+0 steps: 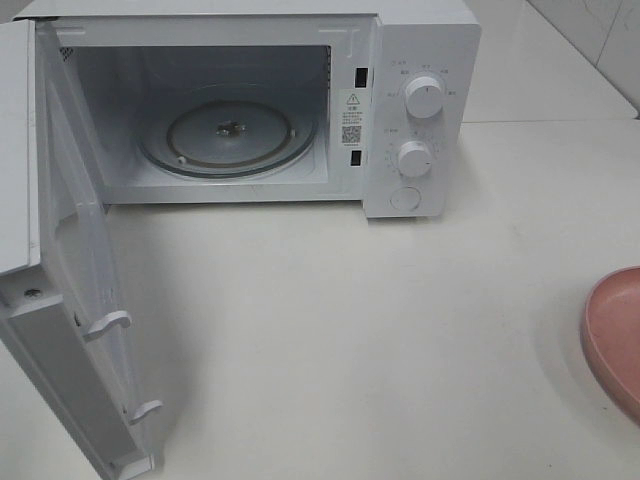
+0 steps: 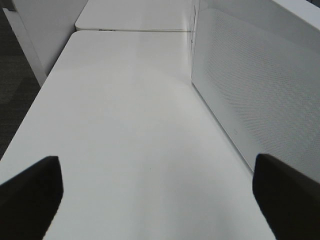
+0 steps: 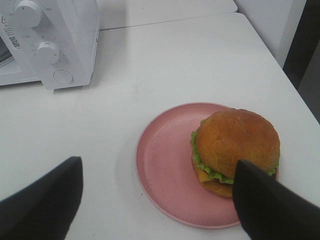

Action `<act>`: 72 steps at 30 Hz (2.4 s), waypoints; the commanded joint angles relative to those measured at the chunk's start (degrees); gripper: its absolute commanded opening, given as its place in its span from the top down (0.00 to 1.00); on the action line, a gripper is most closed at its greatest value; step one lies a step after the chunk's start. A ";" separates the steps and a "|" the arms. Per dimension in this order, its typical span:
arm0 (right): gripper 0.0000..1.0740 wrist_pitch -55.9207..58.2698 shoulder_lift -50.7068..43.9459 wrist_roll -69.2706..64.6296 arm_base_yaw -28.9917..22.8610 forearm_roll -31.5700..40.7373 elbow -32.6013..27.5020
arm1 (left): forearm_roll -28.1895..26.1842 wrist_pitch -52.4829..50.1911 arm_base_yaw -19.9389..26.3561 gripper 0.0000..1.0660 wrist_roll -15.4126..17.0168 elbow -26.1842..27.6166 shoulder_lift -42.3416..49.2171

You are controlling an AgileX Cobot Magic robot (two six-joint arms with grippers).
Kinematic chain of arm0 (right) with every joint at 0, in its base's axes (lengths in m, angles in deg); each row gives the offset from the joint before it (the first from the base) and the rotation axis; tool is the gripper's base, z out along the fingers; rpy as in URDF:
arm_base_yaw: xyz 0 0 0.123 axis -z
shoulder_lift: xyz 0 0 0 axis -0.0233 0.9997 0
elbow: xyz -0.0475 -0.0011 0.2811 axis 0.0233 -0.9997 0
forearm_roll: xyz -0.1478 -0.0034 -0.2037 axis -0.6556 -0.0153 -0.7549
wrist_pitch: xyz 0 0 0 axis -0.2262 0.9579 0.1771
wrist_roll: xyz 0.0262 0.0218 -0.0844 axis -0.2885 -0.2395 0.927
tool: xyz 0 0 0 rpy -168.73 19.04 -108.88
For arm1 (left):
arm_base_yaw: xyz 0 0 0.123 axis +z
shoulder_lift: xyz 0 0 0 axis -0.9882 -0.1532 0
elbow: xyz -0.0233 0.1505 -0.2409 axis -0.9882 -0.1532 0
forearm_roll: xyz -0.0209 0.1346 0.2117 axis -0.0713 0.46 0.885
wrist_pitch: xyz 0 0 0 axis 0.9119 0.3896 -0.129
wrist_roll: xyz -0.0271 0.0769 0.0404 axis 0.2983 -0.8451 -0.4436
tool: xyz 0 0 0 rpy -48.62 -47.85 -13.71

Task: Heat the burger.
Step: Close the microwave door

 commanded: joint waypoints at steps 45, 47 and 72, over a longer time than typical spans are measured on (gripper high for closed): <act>0.29 -0.63 -1.49 0.40 0.29 -0.17 0.00 | -3.32 -70.47 0.29 1.00 0.69 -21.77 -23.49; 0.29 -0.63 -1.49 0.40 0.29 -0.17 0.00 | -4.01 -72.99 0.29 1.00 2.18 -22.29 -25.21; 0.29 -0.63 -1.49 0.40 0.29 -0.17 0.00 | 25.32 -105.54 0.29 1.00 20.05 -21.77 -61.19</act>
